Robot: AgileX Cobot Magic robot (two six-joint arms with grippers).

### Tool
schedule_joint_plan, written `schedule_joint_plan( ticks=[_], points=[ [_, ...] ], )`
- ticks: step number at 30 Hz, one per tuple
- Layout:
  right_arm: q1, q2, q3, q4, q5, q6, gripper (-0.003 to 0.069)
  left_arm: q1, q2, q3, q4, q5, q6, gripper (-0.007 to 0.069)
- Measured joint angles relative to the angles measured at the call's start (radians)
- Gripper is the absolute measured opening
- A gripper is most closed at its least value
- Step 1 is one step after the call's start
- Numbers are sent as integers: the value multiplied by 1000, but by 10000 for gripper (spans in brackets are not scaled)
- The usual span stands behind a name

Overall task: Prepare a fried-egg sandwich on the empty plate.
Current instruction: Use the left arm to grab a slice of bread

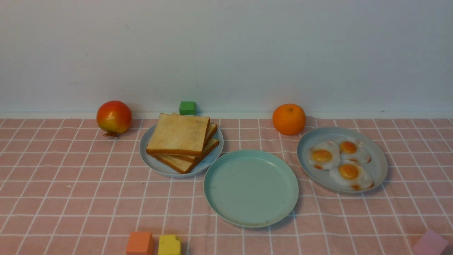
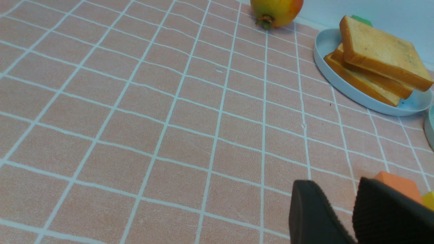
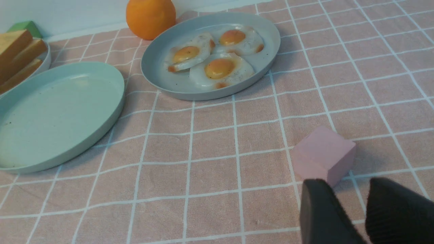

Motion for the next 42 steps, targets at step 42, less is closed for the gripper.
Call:
schedule_joint_plan(
  ticks=[42],
  points=[
    [0, 0, 0, 0, 0, 0, 240, 0, 0, 9, -421, -386, -465, 240]
  ],
)
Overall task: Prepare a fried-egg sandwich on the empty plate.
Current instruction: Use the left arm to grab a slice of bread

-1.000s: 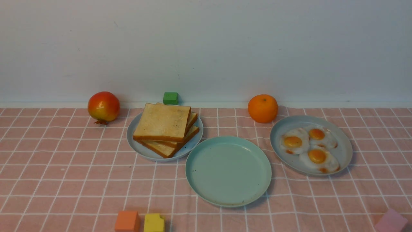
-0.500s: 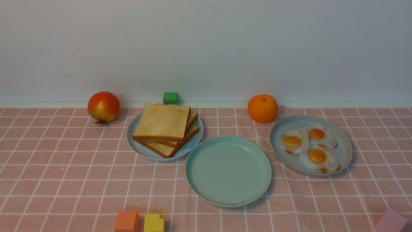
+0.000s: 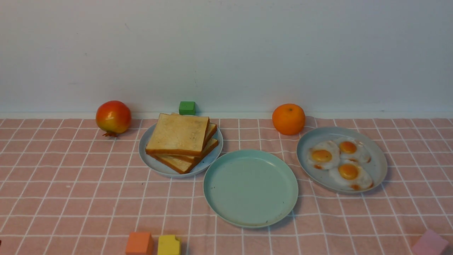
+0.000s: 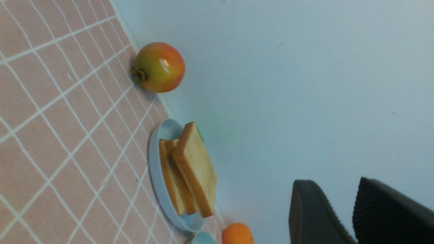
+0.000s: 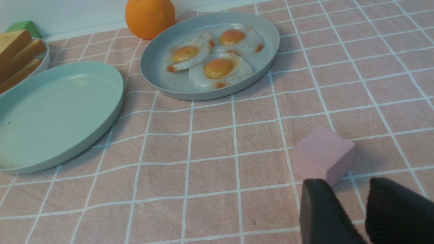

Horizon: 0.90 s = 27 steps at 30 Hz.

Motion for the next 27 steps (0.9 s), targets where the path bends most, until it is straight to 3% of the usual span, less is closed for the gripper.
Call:
schedule_joint_plan(
  ticks=[3, 8, 10, 13, 17, 20, 27],
  points=[
    [0, 0, 0, 0, 0, 0, 240, -6, 0, -32, 3, 22, -5, 222],
    [0, 0, 0, 0, 0, 0, 240, -55, 51, -199, 160, 115, 92, 141],
    [0, 0, 0, 0, 0, 0, 240, -112, 203, -363, 277, 234, 199, 94],
    [0, 0, 0, 0, 0, 0, 240, -174, 408, -527, 325, 456, 324, 70],
    [0, 0, 0, 0, 0, 0, 240, -252, 722, -738, 328, 780, 548, 64],
    [0, 0, 0, 0, 0, 0, 240, -292, 914, -855, 300, 902, 642, 62],
    [0, 0, 0, 0, 0, 0, 240, -419, 1176, -991, 197, 877, 811, 55]
  ],
)
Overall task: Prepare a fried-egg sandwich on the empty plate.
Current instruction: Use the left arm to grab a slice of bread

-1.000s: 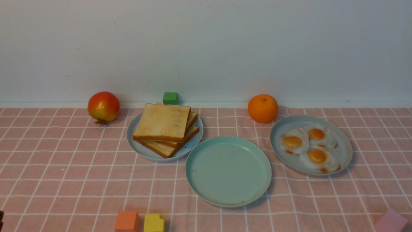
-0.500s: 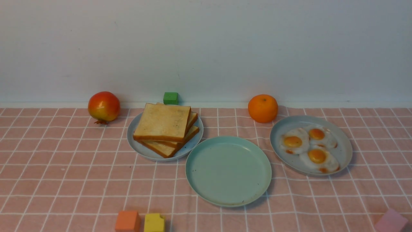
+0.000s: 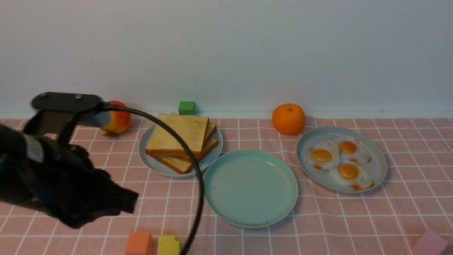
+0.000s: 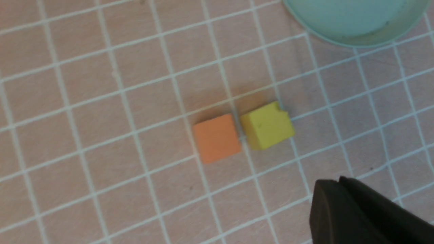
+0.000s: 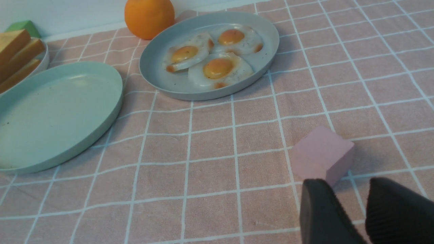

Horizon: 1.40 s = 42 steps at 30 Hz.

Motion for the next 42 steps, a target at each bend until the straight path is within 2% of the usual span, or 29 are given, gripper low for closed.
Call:
schedule_joint_plan(
  ticks=[7, 12, 14, 17, 21, 23, 24, 25, 27, 28, 31, 33, 36, 40, 42],
  points=[
    [0, 0, 0, -4, 0, 0, 240, -71, 99, -18, -66, -111, 35, 55],
    [0, 0, 7, -19, -59, 22, 240, -23, 173, -68, -69, -82, 66, 23],
    [0, 0, 10, 26, -115, 65, 240, 22, 200, -102, -83, -68, 134, 13],
    [0, 0, 10, 161, -284, 168, 240, 120, 269, -185, -165, -47, 374, 13],
    [3, 0, 4, 246, -408, 248, 237, 160, 352, -257, -277, -42, 612, 13],
    [25, 6, -66, 255, -304, 272, 209, 162, 410, -310, -301, -34, 700, 13],
    [25, 9, -77, 253, -289, 272, 209, 162, 416, -310, -302, -33, 707, 13],
    [56, 50, -185, 241, -145, 257, 169, 161, 458, -355, -302, -19, 747, 13],
    [109, 139, -354, 208, 72, 184, 115, 156, 521, -413, -275, 5, 795, 13],
    [114, 149, -371, 204, 72, 175, 109, 154, 534, -425, -271, 6, 803, 13],
    [201, 341, -643, 161, 443, 0, 31, 144, 631, -508, -200, 20, 904, 13],
    [226, 401, -739, 154, 564, -61, 14, 143, 672, -532, -177, 21, 961, 31],
    [250, 486, -852, 159, 703, -146, 10, 143, 721, -549, -151, 8, 1051, 129],
    [255, 506, -879, 189, 728, -201, 10, 143, 760, -551, -125, -85, 1141, 311],
    [257, 506, -879, 197, 730, -208, 10, 143, 774, -553, -117, -138, 1169, 365]
  ],
)
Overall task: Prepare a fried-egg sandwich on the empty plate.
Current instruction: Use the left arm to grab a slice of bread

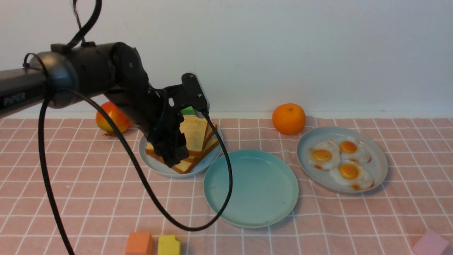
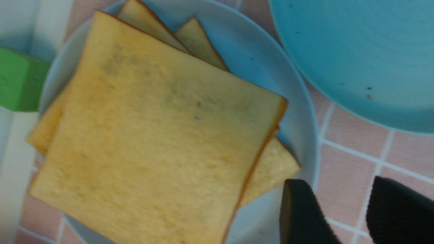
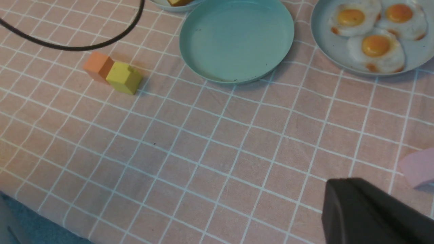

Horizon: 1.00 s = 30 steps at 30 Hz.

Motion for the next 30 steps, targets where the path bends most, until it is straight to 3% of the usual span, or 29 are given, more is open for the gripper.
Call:
schedule_joint_plan(
  ticks=[5, 11, 26, 30],
  points=[
    [1, 0, 0, 4, 5, -2, 10, 0, 42, 0, 18, -89, 53, 405],
    [1, 0, 0, 8, 5, -2, 12, 0, 87, 0, 42, -143, 124, 359],
    [1, 0, 0, 27, -34, -3, 18, 0, 121, -4, 47, -197, 131, 323],
    [1, 0, 0, 27, -35, -3, 18, -1, 131, -9, 47, -205, 131, 277]
  ],
)
